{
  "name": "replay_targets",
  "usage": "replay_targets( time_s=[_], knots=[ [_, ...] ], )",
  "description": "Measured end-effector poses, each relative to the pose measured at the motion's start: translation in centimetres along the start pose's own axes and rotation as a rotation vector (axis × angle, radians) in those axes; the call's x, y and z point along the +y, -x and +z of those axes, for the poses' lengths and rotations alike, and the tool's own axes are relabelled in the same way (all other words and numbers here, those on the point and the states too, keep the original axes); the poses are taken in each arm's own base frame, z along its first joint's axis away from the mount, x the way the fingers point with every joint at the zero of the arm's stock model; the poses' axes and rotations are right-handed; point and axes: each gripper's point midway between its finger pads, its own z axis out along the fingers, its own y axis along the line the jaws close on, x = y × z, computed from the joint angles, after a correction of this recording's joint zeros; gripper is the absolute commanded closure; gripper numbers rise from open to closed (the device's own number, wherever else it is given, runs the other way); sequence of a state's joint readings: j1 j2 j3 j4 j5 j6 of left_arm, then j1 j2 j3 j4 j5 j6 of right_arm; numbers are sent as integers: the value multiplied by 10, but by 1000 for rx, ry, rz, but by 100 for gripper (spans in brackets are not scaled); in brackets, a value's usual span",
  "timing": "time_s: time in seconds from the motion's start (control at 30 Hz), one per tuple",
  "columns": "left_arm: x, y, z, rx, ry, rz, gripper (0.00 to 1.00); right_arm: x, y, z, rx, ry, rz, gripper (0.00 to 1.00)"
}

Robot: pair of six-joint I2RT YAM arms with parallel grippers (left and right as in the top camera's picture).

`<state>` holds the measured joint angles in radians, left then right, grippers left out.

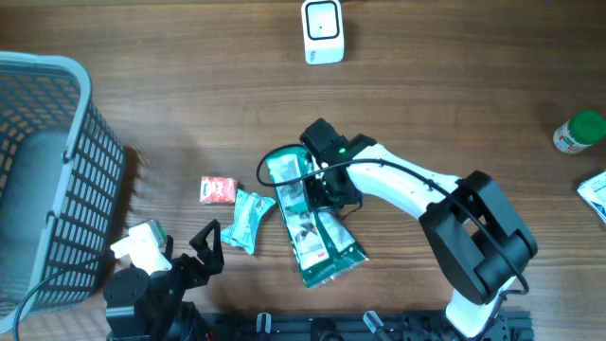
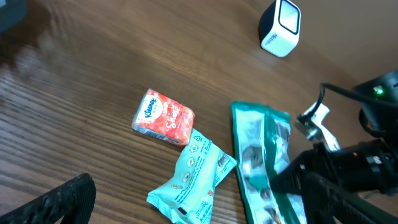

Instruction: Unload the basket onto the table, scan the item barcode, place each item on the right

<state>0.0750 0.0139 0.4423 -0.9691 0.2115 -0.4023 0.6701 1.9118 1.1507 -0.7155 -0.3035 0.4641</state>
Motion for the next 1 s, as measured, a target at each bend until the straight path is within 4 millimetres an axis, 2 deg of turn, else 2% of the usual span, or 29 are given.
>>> replay_targets(
  time_s=[0.03,0.07,0.13,0.17,0.23,0.3,0.37,0.5,0.67,0.9,1.0],
  knots=[
    [0,0,0,0,0,0,0,3,-2,-6,8,29,-22,96],
    [0,0,0,0,0,0,0,10,0,-20,-17,73,-63,96],
    [0,0,0,0,0,0,0,29,10,-73,-158,159,-184,95],
    [0,0,0,0,0,0,0,41,11,-106,-248,196,-262,96],
    [0,0,0,0,0,0,0,54,3,-151,-372,222,-415,96],
    [0,0,0,0,1,0,0,55,-9,-179,-448,196,-531,95],
    [0,0,0,0,0,0,0,49,-22,-183,-433,157,-614,95],
    [0,0,0,0,1,0,0,29,-51,-173,-312,83,-791,95],
    [0,0,0,0,0,0,0,34,-41,-176,-370,55,-956,95],
    [0,0,0,0,0,0,0,31,-46,-174,-347,44,-991,96],
    [0,0,0,0,0,0,0,22,-37,-175,-363,-27,-982,95]
  ],
)
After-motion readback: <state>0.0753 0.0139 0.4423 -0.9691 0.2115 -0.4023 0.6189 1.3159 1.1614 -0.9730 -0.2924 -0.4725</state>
